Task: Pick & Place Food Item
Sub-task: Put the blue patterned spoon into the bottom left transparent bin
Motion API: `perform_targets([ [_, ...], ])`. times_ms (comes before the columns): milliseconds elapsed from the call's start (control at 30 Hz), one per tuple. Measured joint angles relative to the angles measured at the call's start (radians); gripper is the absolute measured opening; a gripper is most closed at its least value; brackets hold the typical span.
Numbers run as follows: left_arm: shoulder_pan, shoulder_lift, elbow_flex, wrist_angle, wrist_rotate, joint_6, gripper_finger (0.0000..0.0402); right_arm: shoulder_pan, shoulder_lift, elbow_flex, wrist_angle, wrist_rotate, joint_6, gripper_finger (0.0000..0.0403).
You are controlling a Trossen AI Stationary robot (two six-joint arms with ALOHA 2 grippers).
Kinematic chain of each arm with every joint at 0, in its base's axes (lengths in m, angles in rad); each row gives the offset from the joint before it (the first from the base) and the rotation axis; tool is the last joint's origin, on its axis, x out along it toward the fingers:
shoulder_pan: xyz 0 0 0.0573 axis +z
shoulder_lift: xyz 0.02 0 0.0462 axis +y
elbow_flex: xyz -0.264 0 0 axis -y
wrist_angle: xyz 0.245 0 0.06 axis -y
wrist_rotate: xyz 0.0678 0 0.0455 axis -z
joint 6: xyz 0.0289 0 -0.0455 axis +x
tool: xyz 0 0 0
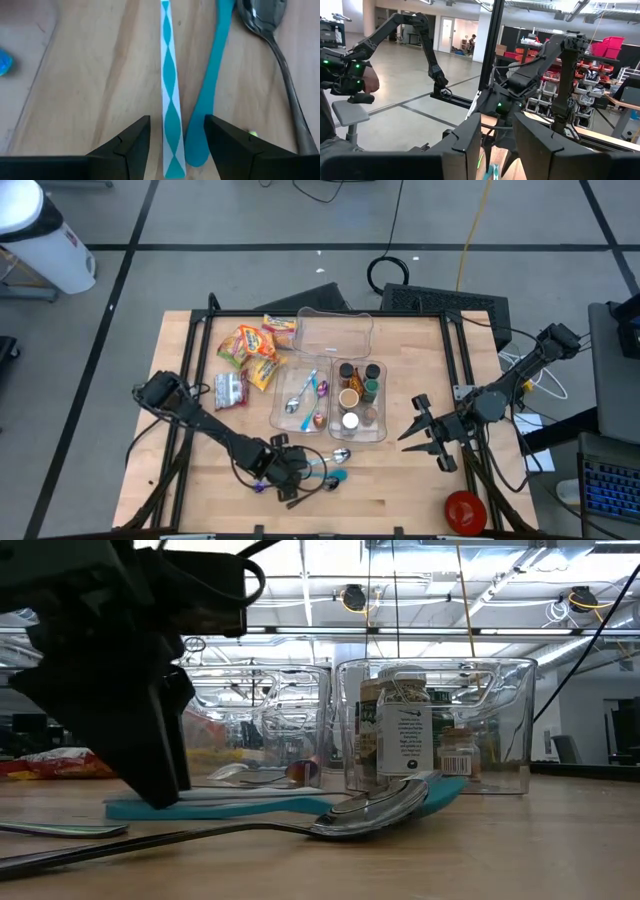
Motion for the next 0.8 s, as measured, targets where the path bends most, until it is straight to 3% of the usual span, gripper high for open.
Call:
perform_targets([
  [467,0.010,0.000,-0.001,0.107,0.090,0.002,0.0195,0.000,0.000,0.000,0.000,0.000,0.000,0.0105],
  [800,0.023,0.000,0.001,0.106,0.043,-0.021,0.0195,0.000,0.000,0.000,0.000,0.000,0.000,0.0105],
])
